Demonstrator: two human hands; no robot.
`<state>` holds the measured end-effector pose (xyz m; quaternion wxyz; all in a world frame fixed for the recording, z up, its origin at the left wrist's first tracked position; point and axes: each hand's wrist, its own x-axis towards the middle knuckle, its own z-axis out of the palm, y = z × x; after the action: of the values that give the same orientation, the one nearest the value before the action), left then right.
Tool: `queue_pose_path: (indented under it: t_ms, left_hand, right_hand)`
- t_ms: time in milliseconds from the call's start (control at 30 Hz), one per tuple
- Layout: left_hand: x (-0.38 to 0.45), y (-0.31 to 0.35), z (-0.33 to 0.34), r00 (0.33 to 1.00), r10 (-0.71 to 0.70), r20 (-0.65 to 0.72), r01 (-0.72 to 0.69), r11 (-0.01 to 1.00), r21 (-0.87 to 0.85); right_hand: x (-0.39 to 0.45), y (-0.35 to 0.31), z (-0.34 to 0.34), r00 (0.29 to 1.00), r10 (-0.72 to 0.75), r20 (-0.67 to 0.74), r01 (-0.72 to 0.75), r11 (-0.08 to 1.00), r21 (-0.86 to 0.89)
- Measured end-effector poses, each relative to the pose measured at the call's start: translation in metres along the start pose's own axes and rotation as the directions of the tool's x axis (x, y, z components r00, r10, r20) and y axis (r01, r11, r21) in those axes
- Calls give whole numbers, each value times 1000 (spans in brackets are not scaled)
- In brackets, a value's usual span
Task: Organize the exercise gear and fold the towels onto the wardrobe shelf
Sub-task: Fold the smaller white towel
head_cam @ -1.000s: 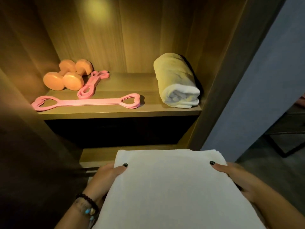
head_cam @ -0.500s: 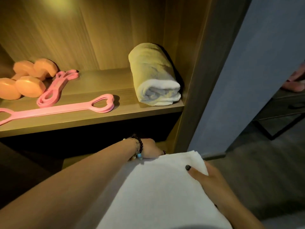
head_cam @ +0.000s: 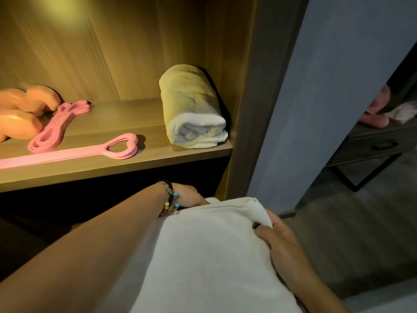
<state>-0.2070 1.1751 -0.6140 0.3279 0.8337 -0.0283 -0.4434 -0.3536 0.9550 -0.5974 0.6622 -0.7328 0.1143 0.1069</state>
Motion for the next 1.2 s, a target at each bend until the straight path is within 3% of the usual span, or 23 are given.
queue_pose_path:
  t_ms: [100,233,433,533,667,833,933,1100,1200]
  left_hand:
    - [-55,31,-7,977,195,-82,-207,961,-184]
    - [-122,50,-8,858,457,-235,-512,794,-327]
    - [-216,73,-1,612,606,-508,-771,602,-210]
    - [-258,83,-7,513,630,-583,-828,542,-144]
    - [-306,97,-13,423,637,-644,-858,511,-57]
    - [-346,107,-22,402,630,-665,-876,476,-78]
    - [-359,108,-20,401,654,-642,-883,463,-79]
    - [-363,98,-11,359,721,-594,-903,428,-26]
    - [-356,98,-2,341,733,-589,-839,519,161]
  right_hand:
    - [-17,-27,-4,993,-119,20,120,992,-33]
    - [-42,-69,0,962,-251,109,255,967,-22]
    - [-82,-137,10,820,-526,225,544,839,-23]
    - [-97,-170,18,690,-672,269,708,704,-59]
    - [-110,-214,27,583,-756,299,808,579,-111]
    - [-123,-261,36,540,-765,351,840,514,-172]
    - [-128,-282,42,513,-799,312,857,463,-225]
    - [-128,-300,43,531,-817,225,841,478,-253]
    - [-126,-303,43,565,-806,175,812,507,-288]
